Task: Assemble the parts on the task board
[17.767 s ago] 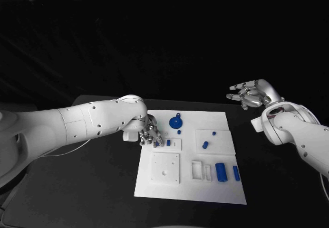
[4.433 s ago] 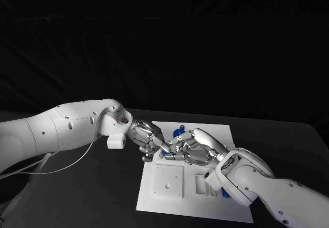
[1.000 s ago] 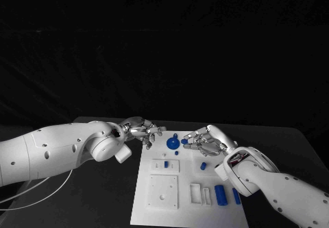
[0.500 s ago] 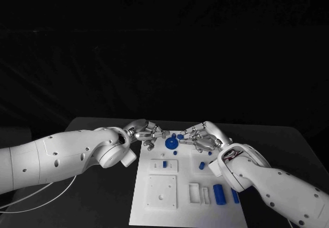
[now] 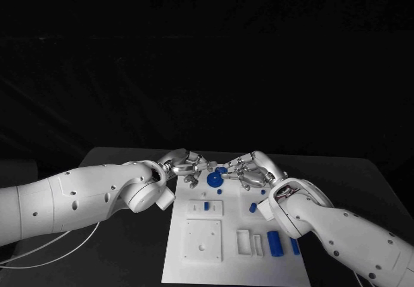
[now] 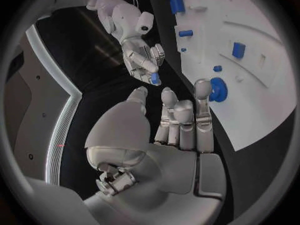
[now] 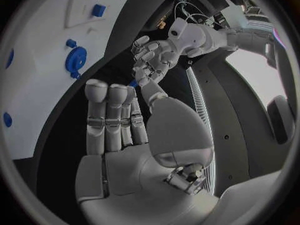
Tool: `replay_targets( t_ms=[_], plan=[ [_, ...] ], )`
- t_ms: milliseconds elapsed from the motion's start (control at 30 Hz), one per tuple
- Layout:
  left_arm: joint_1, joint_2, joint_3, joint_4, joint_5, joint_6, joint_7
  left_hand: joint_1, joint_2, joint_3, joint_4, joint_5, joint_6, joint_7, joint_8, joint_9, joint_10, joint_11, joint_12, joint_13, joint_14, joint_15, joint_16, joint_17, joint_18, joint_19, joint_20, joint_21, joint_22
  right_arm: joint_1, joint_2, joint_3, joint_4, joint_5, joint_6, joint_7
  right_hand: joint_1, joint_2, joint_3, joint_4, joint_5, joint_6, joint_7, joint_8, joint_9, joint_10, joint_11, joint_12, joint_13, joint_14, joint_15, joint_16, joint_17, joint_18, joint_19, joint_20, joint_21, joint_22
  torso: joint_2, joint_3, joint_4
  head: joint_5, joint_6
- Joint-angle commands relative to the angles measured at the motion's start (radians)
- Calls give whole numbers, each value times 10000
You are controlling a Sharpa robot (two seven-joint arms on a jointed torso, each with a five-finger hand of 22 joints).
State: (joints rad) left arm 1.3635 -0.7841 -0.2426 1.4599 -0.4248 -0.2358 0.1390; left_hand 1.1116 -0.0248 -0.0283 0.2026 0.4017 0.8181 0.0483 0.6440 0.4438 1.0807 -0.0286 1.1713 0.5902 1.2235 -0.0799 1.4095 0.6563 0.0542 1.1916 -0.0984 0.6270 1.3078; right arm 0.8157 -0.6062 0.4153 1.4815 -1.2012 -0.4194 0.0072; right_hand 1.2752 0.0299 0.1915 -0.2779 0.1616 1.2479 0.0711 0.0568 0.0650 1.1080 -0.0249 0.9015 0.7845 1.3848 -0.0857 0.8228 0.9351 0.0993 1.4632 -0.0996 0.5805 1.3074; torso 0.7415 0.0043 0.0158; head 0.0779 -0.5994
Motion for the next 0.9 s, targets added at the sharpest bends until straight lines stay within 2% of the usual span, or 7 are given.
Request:
replay_targets(
  t_ms=[33,333,400,600,700,900],
  plan=[
    [-7,43,5,26,460,-17,268,-81,17,1,89,-71,16,9,-58,-41,20,42,-17,15,28,81,2,56,161,-16,87,80,173,6,55,5,-16,47,70,-79,16,88,52,-1,33,314,-166,69,107,30,-43,-49,10,35,-2,-31,11,-151,36,-49,-34,632,0,6,0,-3,-9],
    [-10,149,6,29,652,244,173,-85,94,-56,29,-70,69,1,-96,-90,32,38,-31,22,30,79,10,96,161,-27,85,110,173,42,196,5,-84,12,84,-126,16,88,52,-1,33,314,-166,69,107,30,-43,-49,10,35,-2,-31,11,-151,36,-49,-34,632,0,12,6,-5,-25],
    [-10,169,6,17,733,270,139,-133,-4,0,232,-100,88,-1,-96,-101,34,39,-39,28,32,65,1,96,156,-37,85,113,169,46,217,6,-79,4,115,-119,16,88,52,-1,33,314,-166,69,107,30,-43,-49,10,35,-2,-31,11,-151,36,-49,-34,632,0,12,6,-5,-25],
    [-10,203,6,-42,843,343,63,-114,-28,12,222,-115,97,-10,-95,-103,44,29,-32,34,41,73,8,118,158,-30,80,127,172,50,264,15,-43,-31,142,-100,-2,73,69,4,57,307,-169,70,107,28,-43,-62,5,39,-2,-50,15,-150,44,-49,-64,628,0,21,4,16,-46],
    [-10,229,7,-56,866,419,39,-77,24,19,170,-108,103,-10,-97,-104,44,27,-35,36,48,71,15,141,154,-36,79,133,172,51,282,20,-48,-38,155,-111,-2,73,69,4,57,307,-169,70,107,28,-43,-62,5,39,-2,-50,15,-150,44,-49,-64,628,0,15,1,17,-47],
    [-10,291,7,-62,903,547,22,-34,317,-122,-158,-4,128,-37,-84,-81,44,8,-39,50,50,57,17,173,136,-55,62,164,171,58,305,24,-78,-44,189,-136,-2,73,69,4,57,307,-169,70,107,28,-43,-62,5,39,-2,-50,15,-150,44,-49,-64,628,-1,8,2,20,-46]
  ],
)
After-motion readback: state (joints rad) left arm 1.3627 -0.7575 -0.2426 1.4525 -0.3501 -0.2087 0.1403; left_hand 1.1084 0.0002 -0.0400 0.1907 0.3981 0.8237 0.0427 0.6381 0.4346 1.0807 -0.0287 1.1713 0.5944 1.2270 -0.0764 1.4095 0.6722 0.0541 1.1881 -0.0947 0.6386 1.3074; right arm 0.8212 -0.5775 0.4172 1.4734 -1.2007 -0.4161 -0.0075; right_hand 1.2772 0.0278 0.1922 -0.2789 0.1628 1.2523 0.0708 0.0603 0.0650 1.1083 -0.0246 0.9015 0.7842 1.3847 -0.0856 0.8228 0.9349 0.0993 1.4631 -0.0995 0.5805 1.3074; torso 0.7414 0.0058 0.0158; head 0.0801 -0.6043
